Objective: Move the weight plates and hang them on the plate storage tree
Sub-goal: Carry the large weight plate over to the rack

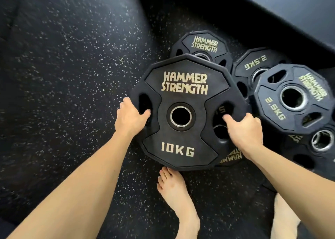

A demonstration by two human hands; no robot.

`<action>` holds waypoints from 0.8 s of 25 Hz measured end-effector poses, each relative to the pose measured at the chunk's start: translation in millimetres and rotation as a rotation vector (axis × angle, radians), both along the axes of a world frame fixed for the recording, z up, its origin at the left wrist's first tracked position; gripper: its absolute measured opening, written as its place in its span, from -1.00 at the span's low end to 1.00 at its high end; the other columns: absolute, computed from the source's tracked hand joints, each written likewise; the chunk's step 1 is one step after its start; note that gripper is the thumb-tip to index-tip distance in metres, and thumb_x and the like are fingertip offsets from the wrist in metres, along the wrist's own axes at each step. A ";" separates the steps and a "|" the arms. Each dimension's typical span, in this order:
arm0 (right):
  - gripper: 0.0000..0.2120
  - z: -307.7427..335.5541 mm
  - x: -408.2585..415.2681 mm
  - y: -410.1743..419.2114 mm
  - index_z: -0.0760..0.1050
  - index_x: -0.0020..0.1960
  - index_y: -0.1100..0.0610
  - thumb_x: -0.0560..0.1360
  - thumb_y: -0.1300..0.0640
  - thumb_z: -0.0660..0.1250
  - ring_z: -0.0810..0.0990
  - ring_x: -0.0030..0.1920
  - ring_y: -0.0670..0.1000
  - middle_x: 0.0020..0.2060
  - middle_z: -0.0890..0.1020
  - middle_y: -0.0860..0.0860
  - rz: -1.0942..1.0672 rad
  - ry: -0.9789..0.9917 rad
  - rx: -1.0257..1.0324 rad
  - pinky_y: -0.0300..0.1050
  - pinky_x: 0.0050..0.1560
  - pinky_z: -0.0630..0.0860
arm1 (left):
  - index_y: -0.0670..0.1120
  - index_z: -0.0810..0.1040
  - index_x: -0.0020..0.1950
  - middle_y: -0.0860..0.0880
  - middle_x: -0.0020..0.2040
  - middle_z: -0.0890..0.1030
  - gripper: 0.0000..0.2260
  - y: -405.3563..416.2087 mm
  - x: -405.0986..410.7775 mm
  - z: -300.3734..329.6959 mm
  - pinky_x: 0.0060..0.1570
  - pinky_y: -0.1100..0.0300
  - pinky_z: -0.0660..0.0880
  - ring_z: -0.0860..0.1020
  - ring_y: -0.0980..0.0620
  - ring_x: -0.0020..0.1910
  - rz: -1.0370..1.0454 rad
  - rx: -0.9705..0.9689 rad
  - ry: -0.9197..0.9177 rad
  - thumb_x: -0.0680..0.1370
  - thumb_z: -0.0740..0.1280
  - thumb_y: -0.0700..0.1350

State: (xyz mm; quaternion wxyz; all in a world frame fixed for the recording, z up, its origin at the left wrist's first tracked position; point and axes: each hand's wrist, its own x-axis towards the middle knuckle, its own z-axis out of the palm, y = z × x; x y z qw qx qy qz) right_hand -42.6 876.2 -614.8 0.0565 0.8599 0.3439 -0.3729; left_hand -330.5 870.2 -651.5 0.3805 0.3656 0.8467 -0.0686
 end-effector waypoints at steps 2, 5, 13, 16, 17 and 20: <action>-0.37 -11.8 1.1 -2.9 0.48 0.26 0.20 0.39 -0.25 0.28 0.54 0.10 0.21 0.17 0.54 0.15 -0.024 -0.011 0.053 0.06 0.08 0.47 | -0.20 0.28 0.31 -0.19 0.29 0.42 -0.44 1.6 7.0 -8.6 0.06 -0.13 0.42 0.40 -0.26 0.29 0.001 0.024 0.078 0.53 0.38 0.13; -0.29 -21.5 -1.7 -7.4 0.51 0.24 0.18 0.29 -0.29 0.25 0.57 0.09 0.18 0.15 0.59 0.12 -0.122 0.000 0.098 0.08 0.11 0.52 | -0.26 0.26 0.29 -0.24 0.25 0.42 -0.49 -1.8 7.1 -16.6 0.02 -0.12 0.40 0.43 -0.30 0.21 -0.072 0.069 0.136 0.58 0.32 0.09; -0.65 -13.6 11.2 3.7 0.54 0.04 0.07 0.28 0.00 0.40 0.58 0.01 0.11 0.07 0.60 0.08 -0.227 0.252 0.001 0.06 0.08 0.55 | -0.22 0.26 0.21 -0.15 0.04 0.42 -0.54 4.5 -1.0 11.7 -0.06 0.02 0.39 0.44 -0.16 0.00 0.121 0.008 -0.026 0.48 0.45 -0.14; -0.69 -7.2 19.4 0.6 0.55 0.01 0.07 0.27 0.09 0.39 0.59 0.01 0.12 -0.01 0.62 0.06 -0.247 0.315 -0.060 0.05 0.10 0.56 | -0.22 0.48 0.11 -0.08 -0.04 0.56 -0.64 -13.4 -6.5 21.7 -0.19 0.13 0.42 0.51 -0.09 -0.06 0.334 -0.052 -0.150 0.37 0.46 -0.18; -0.73 -5.9 21.3 -1.1 0.55 -0.02 0.08 0.28 0.12 0.38 0.59 -0.02 0.11 -0.05 0.62 0.06 -0.251 0.334 -0.069 0.02 0.06 0.56 | -0.23 0.55 0.04 -0.05 -0.12 0.58 -0.68 -23.6 -5.5 25.8 -0.26 0.16 0.41 0.51 -0.06 -0.12 0.433 -0.063 -0.183 0.32 0.45 -0.19; -0.85 -4.5 26.7 2.7 0.52 -0.12 0.09 0.30 0.21 0.35 0.59 -0.18 0.10 -0.20 0.62 0.08 -0.251 0.371 -0.063 -0.04 -0.07 0.54 | -0.25 0.56 0.14 -0.07 -0.19 0.49 -0.36 -48.0 4.0 30.4 -0.29 0.18 0.35 0.45 -0.10 -0.19 0.691 -0.085 -0.276 0.05 0.40 -0.18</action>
